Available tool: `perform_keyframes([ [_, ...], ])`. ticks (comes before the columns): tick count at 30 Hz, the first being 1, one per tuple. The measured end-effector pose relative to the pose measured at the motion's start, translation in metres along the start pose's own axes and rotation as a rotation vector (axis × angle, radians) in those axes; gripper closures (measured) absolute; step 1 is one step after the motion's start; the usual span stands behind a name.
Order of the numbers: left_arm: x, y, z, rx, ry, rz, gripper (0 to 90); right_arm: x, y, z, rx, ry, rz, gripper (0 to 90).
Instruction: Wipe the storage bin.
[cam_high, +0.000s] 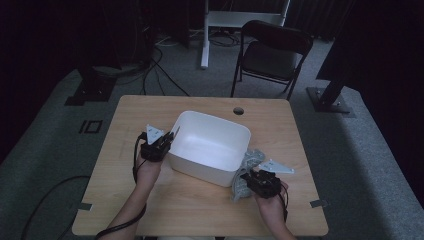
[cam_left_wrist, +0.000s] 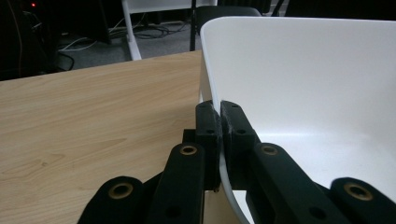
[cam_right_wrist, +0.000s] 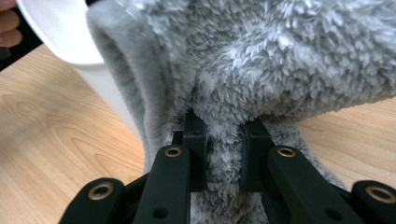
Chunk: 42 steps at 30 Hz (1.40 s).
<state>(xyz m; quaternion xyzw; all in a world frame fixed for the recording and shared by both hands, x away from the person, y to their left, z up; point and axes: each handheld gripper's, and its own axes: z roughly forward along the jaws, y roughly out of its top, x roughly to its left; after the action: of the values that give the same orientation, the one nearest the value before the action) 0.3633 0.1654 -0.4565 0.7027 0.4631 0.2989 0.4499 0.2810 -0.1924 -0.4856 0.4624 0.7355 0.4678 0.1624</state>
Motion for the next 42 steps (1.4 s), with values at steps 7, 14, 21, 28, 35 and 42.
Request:
perform_keyframes([
  [7, 0.0, 0.0, 0.0, 0.001, 0.001, -0.001, 86.4, -0.009, -0.002, 0.01, 0.018, -0.001, 0.021, 77.2],
  [14, -0.001, 0.0, 0.001, -0.002, 0.002, -0.001, 86.3, -0.021, -0.006, 0.023, 0.044, 0.011, 0.027, 77.3],
  [21, -0.001, 0.0, 0.001, 0.002, 0.007, -0.006, 86.3, -0.034, -0.012, 0.039, 0.084, 0.02, 0.053, 77.4],
  [28, 0.001, 0.0, 0.001, -0.002, 0.001, -0.027, 83.0, -0.045, -0.015, 0.053, 0.153, 0.024, 0.094, 77.1],
  [35, -0.001, 0.001, -0.001, 0.013, -0.033, -0.014, 75.6, -0.057, 0.011, 0.02, 0.017, -0.003, 0.101, 76.6],
  [42, -0.003, 0.003, -0.012, 0.046, -0.094, -0.025, 62.3, -0.074, 0.026, -0.011, -0.073, -0.048, 0.131, 75.7],
])
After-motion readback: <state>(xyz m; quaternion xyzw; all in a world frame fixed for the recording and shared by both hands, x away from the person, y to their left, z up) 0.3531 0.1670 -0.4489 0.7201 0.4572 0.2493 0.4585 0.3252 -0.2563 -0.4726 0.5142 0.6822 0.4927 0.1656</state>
